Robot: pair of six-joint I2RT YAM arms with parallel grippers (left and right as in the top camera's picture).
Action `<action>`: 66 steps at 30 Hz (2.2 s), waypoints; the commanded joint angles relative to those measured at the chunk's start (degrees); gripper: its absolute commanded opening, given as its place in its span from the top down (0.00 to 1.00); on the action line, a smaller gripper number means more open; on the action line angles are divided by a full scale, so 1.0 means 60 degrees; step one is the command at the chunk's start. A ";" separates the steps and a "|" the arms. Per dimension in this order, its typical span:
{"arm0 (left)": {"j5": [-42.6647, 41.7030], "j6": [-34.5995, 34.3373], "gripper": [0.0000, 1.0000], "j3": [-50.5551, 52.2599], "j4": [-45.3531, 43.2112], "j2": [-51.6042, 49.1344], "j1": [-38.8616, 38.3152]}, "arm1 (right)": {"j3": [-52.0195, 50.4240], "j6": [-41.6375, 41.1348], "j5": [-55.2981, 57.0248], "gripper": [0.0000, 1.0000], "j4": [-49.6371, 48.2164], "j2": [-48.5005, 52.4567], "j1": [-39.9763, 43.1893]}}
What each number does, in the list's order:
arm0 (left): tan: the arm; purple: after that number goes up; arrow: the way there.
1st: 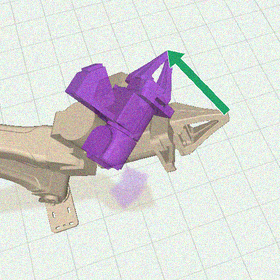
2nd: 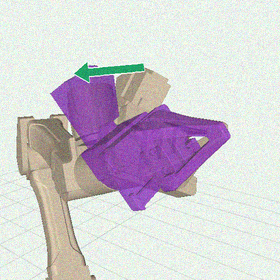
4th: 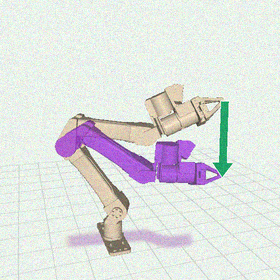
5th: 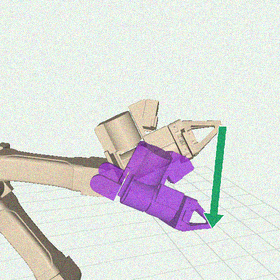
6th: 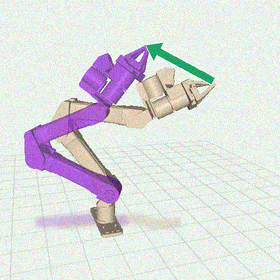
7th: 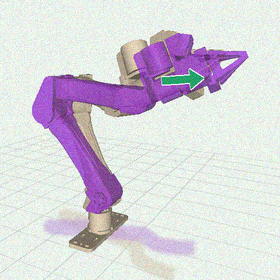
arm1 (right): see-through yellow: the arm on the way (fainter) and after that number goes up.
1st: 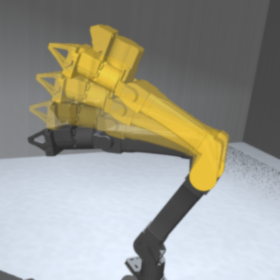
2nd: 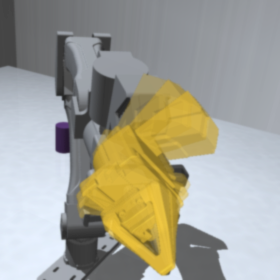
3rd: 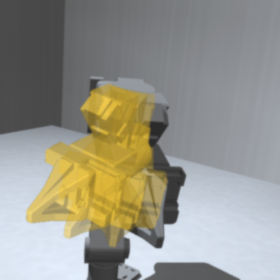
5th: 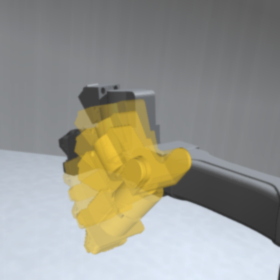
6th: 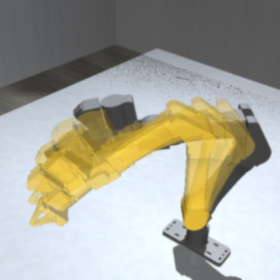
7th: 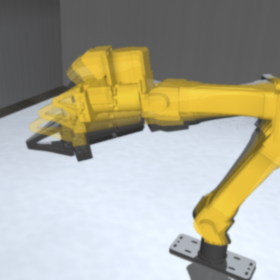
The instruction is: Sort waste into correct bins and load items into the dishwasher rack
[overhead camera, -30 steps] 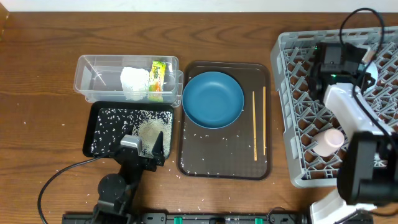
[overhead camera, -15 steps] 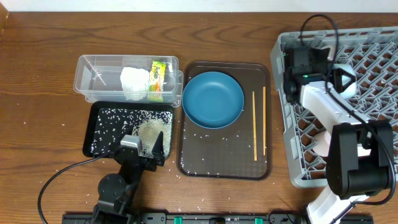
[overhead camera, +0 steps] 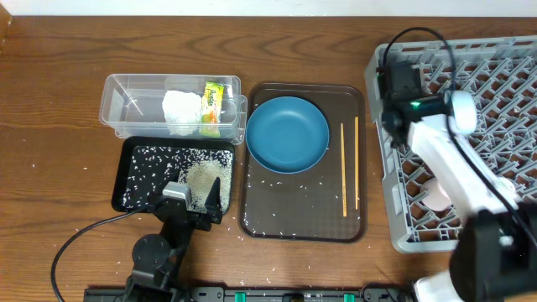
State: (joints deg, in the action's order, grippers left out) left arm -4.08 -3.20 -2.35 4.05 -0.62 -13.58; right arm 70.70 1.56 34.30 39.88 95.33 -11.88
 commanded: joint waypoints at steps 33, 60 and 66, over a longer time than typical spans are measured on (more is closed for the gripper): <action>0.0011 -0.0087 0.10 0.0259 0.0127 0.0066 0.0047 | -0.0382 -0.7140 -0.6681 0.99 -0.0758 0.1807 -0.1683; 0.0015 -0.0087 0.10 0.0259 0.0127 0.0066 0.0047 | -0.0353 0.3716 0.6892 0.99 -0.5727 -0.2579 0.2492; 0.0015 -0.0087 0.10 0.0259 0.0127 0.0066 0.0047 | -0.0357 0.4725 0.6900 0.99 -0.5741 -0.1494 0.3129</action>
State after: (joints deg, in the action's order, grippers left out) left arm -4.08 -3.20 -2.35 4.03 -0.62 -13.58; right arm 68.27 23.49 73.49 6.02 84.60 5.74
